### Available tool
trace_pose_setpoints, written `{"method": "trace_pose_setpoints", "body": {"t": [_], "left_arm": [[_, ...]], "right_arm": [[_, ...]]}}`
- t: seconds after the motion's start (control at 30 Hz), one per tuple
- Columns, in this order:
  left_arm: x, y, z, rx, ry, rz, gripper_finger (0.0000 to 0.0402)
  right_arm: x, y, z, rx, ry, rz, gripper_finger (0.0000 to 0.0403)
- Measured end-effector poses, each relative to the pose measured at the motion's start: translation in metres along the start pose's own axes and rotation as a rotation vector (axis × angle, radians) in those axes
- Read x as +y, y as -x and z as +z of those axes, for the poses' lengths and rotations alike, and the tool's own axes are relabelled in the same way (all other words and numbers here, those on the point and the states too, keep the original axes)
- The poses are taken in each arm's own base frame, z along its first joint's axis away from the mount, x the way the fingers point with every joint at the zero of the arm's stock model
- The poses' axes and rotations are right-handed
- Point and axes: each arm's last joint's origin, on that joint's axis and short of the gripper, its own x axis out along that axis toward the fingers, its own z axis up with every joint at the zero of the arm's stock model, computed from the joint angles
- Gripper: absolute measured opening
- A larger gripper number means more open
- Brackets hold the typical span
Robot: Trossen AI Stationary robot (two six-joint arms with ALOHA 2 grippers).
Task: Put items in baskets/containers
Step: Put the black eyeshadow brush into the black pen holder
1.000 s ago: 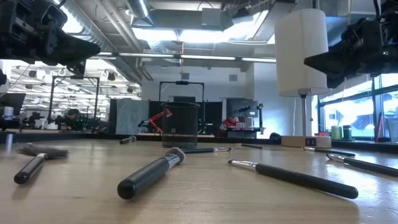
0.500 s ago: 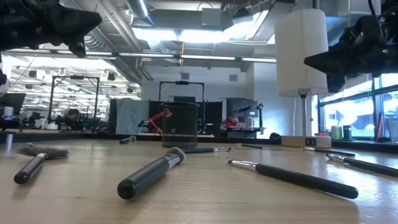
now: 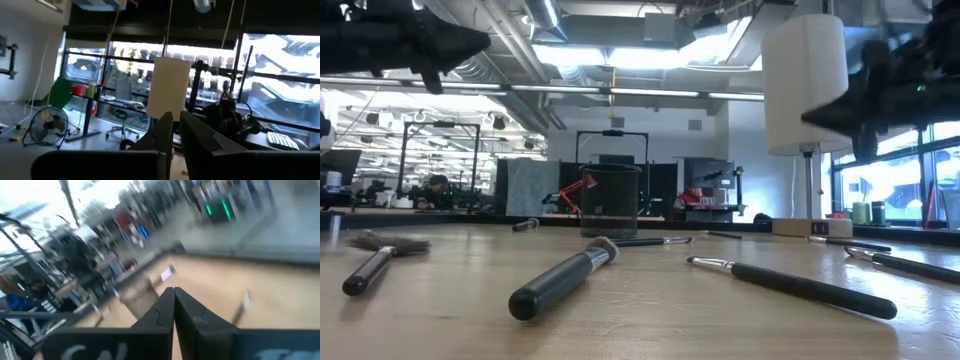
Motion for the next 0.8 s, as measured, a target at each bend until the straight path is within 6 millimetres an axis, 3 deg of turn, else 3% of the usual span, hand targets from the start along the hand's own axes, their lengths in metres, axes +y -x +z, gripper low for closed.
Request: {"method": "trace_pose_setpoints", "body": {"t": [0.13, 0.27, 0.47, 0.63, 0.8], "left_arm": [[0.002, 0.000, 0.006, -0.057, -0.055, 0.079, 0.0029], [0.002, 0.000, -0.001, 0.009, -0.009, 0.086, 0.0029], [0.001, -0.002, -0.013, 0.118, 0.091, 0.055, 0.0029], [0.004, -0.006, -0.022, 0.174, -0.024, 0.212, 0.0029], [0.008, -0.011, -0.031, 0.232, -0.088, 0.279, 0.0029]], "right_arm": [[-0.003, -0.006, -0.005, 0.163, -0.078, -0.108, 0.0010], [-0.004, -0.012, -0.004, 0.319, -0.086, -0.268, 0.0010], [0.001, -0.021, 0.007, 0.501, 0.038, -0.422, 0.0012], [0.001, -0.030, 0.009, 0.529, 0.079, -0.484, 0.0039], [0.003, -0.043, 0.013, 0.472, 0.149, -0.421, 0.0076]]}}
